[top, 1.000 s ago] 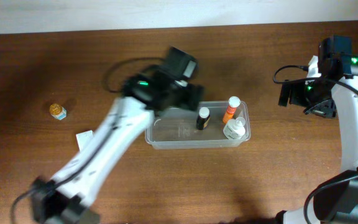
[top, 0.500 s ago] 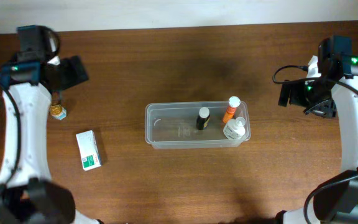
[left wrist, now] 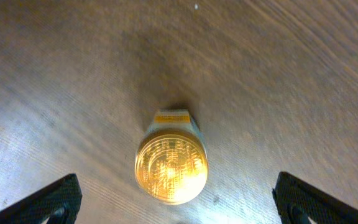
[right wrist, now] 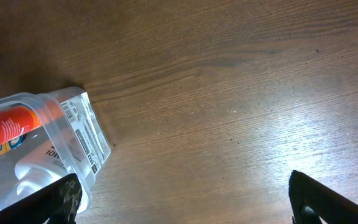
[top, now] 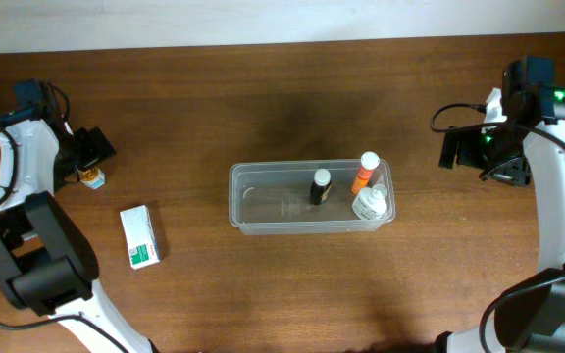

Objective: Pack container
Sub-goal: 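Grasp the gold-lidded Tiger Balm jar with the left gripper, then place the Tiger Balm jar into the container with the left gripper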

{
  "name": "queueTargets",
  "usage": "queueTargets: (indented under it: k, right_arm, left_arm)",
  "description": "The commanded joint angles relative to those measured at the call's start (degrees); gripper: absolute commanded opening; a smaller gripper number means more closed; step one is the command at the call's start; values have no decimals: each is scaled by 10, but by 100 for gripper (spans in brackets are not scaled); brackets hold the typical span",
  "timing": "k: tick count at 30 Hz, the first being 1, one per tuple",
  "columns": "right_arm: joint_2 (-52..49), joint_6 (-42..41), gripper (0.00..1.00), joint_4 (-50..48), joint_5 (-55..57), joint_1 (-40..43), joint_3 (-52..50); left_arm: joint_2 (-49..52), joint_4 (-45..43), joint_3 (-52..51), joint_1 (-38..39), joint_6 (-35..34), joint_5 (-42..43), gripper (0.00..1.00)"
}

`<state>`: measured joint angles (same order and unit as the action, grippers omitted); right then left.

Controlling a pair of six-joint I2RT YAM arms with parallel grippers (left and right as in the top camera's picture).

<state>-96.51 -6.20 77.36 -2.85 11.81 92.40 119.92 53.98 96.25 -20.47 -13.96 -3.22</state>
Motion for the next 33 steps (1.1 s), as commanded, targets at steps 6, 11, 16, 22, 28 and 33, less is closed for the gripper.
queueTargets:
  k: [6, 11, 16, 22, 28, 33]
  right_arm:
    - [-2, 0, 98, 0, -3, 2, -2]
    - [-2, 0, 98, 1, -3, 2, -2]
    - [-2, 0, 99, 1, -3, 2, -2]
    - [-2, 0, 98, 1, -3, 2, -2]
    - [-2, 0, 98, 1, -3, 2, -2]
    - [-2, 0, 98, 2, -3, 2, -2]
  left_arm:
    - [46, -44, -2, -3, 3, 8, 94]
    - [58, -44, -2, -3, 3, 9, 82]
    - [59, -38, -2, -3, 3, 9, 57]
    - [59, -15, -2, -3, 3, 9, 56]
    - [59, 9, -2, -3, 3, 9, 45]
    - [59, 9, -2, -3, 3, 5, 37]
